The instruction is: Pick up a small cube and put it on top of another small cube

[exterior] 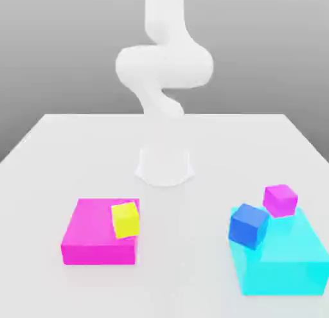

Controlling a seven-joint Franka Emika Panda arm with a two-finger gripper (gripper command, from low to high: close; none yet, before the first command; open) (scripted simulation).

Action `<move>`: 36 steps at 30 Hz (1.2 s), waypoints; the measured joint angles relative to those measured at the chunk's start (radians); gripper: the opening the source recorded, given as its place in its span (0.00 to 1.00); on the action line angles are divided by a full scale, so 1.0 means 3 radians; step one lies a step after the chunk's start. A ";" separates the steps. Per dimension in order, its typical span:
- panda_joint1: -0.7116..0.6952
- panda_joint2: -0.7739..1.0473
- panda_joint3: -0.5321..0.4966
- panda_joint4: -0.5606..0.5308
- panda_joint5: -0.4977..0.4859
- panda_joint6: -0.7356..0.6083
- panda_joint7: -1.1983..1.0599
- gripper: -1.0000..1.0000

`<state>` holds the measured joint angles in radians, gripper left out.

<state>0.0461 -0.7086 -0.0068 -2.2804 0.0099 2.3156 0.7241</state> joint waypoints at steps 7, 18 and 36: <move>0.0408 0.0867 -0.0034 0.0188 0.0104 0.0143 -0.0727 0.50; 0.0885 0.2197 0.0111 0.0477 0.0195 0.0364 -0.1796 0.50; 0.1404 0.4369 0.0372 0.0950 -0.0412 0.0928 -0.2792 0.50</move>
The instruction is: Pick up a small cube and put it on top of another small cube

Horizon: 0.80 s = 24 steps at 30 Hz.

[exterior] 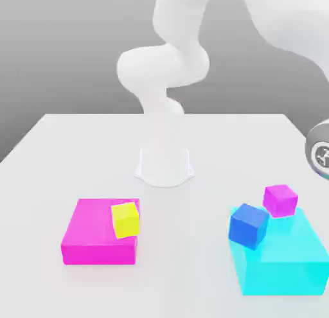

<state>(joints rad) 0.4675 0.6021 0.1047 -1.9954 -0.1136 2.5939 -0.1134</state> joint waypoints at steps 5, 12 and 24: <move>0.0005 0.0097 -0.0007 0.0022 -0.0016 0.0064 0.0005 0.00; -0.0023 -0.0294 0.0041 -0.0084 0.0056 -0.0221 -0.0044 0.00; -0.0024 -0.1734 0.0252 -0.1194 0.0425 -0.0546 -0.0228 0.00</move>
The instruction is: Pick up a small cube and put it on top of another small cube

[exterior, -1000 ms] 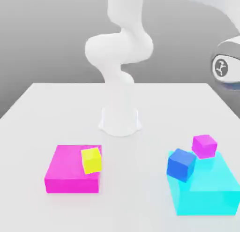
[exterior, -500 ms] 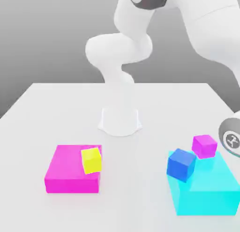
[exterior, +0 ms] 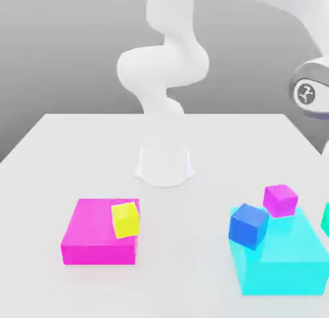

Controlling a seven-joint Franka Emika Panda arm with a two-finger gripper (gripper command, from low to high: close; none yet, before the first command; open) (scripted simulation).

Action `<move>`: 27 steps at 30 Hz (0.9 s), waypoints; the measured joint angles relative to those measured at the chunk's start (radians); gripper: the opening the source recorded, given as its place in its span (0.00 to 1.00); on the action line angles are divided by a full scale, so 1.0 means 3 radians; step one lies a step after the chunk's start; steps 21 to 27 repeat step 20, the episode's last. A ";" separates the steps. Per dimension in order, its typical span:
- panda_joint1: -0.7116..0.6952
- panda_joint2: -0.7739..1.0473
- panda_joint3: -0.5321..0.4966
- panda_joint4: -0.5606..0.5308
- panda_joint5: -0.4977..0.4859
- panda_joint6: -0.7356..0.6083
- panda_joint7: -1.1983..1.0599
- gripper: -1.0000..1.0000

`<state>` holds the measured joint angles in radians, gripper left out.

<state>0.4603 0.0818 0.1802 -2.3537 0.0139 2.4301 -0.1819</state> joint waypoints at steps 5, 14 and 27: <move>0.0074 -0.0612 0.0021 -0.0475 0.0145 -0.0128 -0.0085 0.00; 0.0171 -0.1242 0.0069 -0.1212 0.0259 -0.0007 -0.0143 0.00; 0.0144 -0.0970 0.0105 -0.1317 0.0222 0.0368 -0.0112 1.00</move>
